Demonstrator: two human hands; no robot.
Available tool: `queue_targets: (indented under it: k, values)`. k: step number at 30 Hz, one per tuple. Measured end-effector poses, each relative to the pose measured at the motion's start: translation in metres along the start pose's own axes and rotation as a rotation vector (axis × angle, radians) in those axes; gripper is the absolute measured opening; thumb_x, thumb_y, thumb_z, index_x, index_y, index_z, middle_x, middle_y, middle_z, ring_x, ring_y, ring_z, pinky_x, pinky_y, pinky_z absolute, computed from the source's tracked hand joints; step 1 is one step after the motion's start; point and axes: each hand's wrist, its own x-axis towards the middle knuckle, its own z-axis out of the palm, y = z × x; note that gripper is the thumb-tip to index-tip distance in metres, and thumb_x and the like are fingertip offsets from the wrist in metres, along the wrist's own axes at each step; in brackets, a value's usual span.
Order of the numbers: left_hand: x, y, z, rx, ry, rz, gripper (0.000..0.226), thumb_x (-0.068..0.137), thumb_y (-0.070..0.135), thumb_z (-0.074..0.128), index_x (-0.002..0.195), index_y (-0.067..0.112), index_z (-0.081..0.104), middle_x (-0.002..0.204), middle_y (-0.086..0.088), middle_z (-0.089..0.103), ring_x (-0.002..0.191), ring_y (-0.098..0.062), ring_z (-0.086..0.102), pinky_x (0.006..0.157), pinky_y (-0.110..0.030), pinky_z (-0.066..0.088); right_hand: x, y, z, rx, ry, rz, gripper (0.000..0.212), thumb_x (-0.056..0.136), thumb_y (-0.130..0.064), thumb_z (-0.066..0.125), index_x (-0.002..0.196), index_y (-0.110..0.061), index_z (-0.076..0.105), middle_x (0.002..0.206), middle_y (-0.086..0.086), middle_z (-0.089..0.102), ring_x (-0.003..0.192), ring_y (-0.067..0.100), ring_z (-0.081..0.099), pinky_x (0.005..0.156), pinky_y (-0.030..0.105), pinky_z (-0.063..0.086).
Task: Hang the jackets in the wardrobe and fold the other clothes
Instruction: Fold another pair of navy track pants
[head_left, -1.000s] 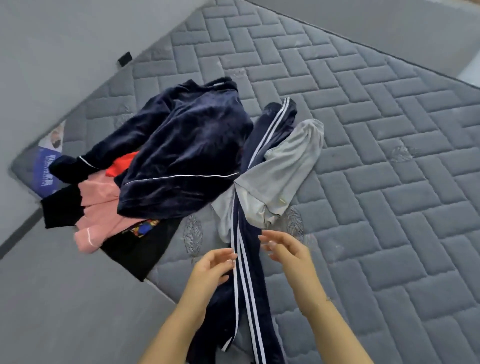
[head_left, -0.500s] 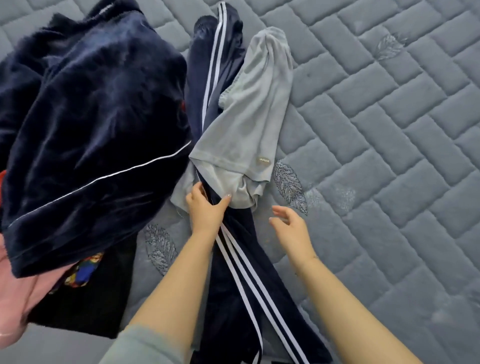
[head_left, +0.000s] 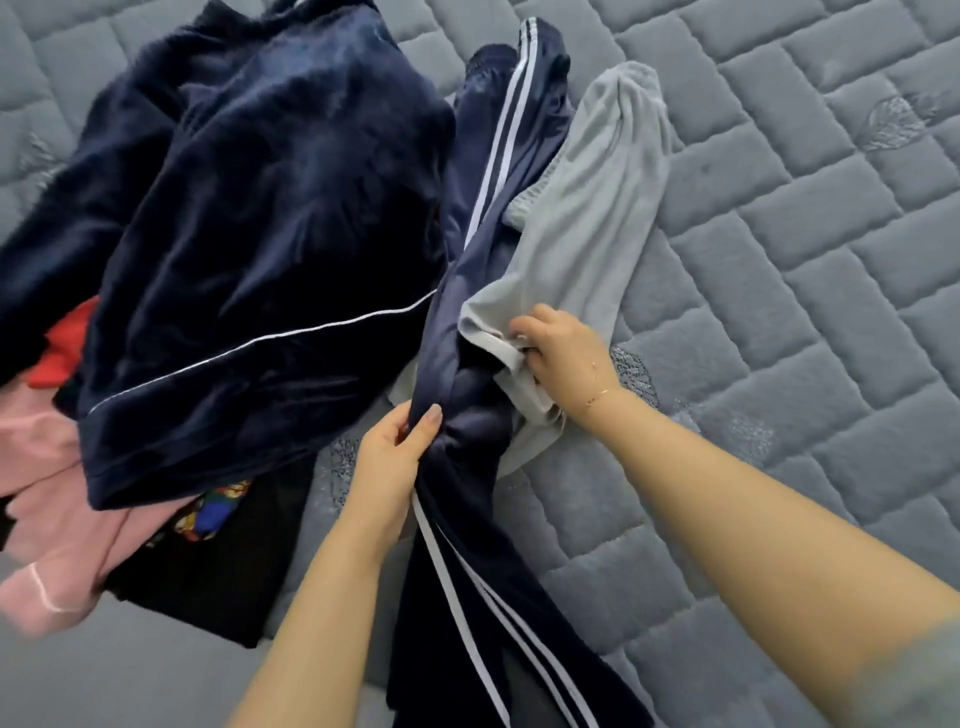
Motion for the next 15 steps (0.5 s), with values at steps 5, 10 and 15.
queue_targets:
  k: [5,10,15]
  values:
    - [-0.031,0.025,-0.004,0.074,0.011,0.147,0.037,0.086,0.043,0.068,0.119,0.025,0.067,0.118,-0.005,0.070,0.114,-0.024,0.064,0.098,-0.045,0.047,-0.032,0.068,-0.025,-0.170,-0.153,0.170,0.019,0.086,-0.003,0.057,0.101,-0.005,0.069,0.105,0.014,0.058,0.094,0.038,0.058,0.070,0.040,0.041]
    - [-0.073,0.038,0.004,0.226,-0.043,0.198,0.051,0.086,0.043,0.065,0.134,0.032,0.054,0.135,0.012,0.058,0.127,-0.008,0.052,0.101,-0.030,0.040,-0.080,0.106,-0.060,-0.076,-0.269,0.411,0.009,0.089,-0.002,0.052,0.091,0.002,0.060,0.111,0.020,0.054,0.100,0.037,0.054,0.074,0.036,0.039]
    - [-0.103,0.042,0.042,0.142,-0.212,-0.128,0.027,0.077,0.008,0.062,0.089,0.023,0.081,0.085,0.009,0.076,0.084,0.002,0.070,0.080,-0.019,0.050,-0.115,0.057,-0.062,0.669,0.024,0.497,0.015,0.094,-0.027,0.060,0.099,-0.016,0.070,0.109,0.004,0.067,0.101,0.018,0.060,0.083,0.026,0.044]
